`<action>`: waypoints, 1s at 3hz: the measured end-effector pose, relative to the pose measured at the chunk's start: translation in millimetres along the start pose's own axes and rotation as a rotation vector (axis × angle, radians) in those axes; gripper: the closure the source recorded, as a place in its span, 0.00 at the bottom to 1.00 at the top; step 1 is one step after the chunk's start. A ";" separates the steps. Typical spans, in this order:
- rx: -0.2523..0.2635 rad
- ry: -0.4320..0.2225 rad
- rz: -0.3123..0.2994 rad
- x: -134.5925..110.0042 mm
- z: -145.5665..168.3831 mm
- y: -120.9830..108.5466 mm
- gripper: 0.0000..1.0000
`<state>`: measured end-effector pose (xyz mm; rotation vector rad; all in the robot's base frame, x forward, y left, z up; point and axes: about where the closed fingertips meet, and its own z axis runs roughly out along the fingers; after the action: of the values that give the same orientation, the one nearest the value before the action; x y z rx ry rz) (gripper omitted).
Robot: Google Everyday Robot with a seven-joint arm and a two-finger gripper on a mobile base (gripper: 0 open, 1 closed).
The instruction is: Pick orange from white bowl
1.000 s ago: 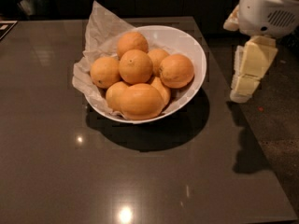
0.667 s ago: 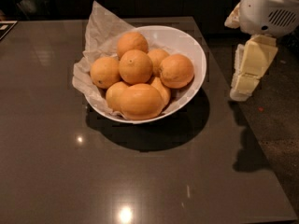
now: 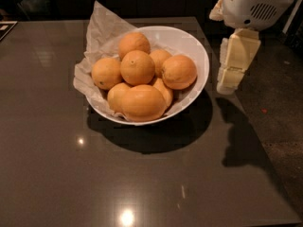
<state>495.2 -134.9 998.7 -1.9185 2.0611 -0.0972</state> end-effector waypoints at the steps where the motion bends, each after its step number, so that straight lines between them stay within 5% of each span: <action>1: -0.017 -0.010 -0.018 -9.4 8.1 -8.6 0.04; 3: -0.059 -0.002 -0.019 -15.1 29.1 -19.4 0.19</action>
Offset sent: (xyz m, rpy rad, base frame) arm 0.0215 0.0138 -0.0236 -0.0136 0.1039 0.0333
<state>522.6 -117.0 979.2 -1.9722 2.0660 -0.0393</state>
